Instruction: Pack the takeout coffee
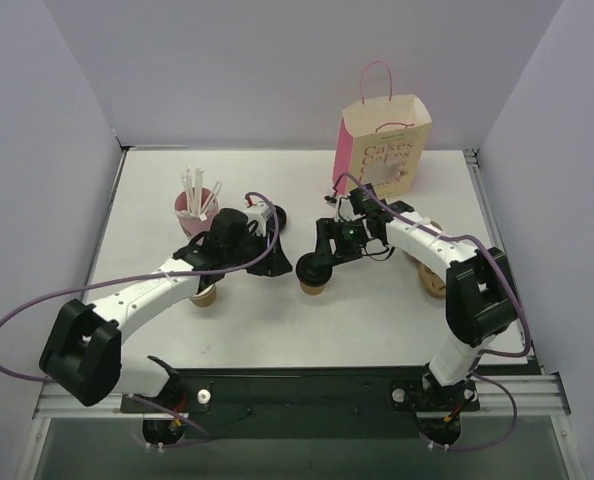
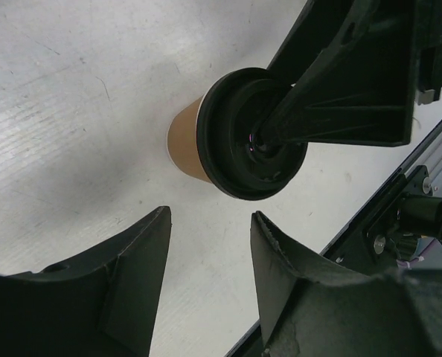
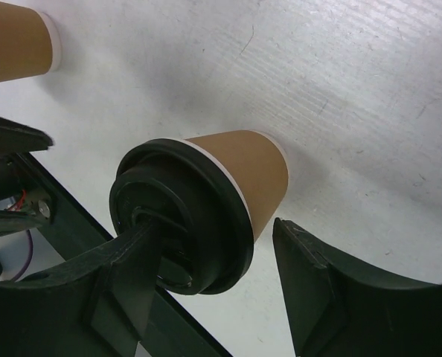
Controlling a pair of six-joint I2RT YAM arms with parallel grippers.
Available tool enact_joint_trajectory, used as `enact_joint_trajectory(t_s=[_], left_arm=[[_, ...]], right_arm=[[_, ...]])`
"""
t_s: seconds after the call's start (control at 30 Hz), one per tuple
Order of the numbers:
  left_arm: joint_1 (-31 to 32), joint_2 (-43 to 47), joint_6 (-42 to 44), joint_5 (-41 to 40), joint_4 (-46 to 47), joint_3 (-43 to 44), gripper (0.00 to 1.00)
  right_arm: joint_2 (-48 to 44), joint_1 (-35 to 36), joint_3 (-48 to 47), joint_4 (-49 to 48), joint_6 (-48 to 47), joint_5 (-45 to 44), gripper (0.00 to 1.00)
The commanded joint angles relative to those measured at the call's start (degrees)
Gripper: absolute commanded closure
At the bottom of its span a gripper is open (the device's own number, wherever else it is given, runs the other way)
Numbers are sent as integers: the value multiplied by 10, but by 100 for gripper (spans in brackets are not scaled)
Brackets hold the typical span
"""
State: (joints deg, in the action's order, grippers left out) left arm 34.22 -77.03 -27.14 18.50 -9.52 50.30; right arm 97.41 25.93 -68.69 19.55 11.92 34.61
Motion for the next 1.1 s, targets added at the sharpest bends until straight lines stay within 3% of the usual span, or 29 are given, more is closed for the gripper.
enact_joint_trajectory(t_s=[0.0,0.37,0.77,0.97,1.07], left_arm=[[4,-35,-23,14,80,-11,44],[4,-88,-37,-1,139,-21,47],[29,-152,-63,-181,27,-30,49],[29,-112,-88,-192,14,-36,50],[25,-71,-73,-157,13,-10,42]], right_arm=[[1,-7,31,-43,-3,27,42],[-5,-18,73,-86,12,34,48],[-13,-32,147,-143,43,24,55],[-24,-31,157,-147,48,20,56],[-32,-31,152,-147,53,27,56]])
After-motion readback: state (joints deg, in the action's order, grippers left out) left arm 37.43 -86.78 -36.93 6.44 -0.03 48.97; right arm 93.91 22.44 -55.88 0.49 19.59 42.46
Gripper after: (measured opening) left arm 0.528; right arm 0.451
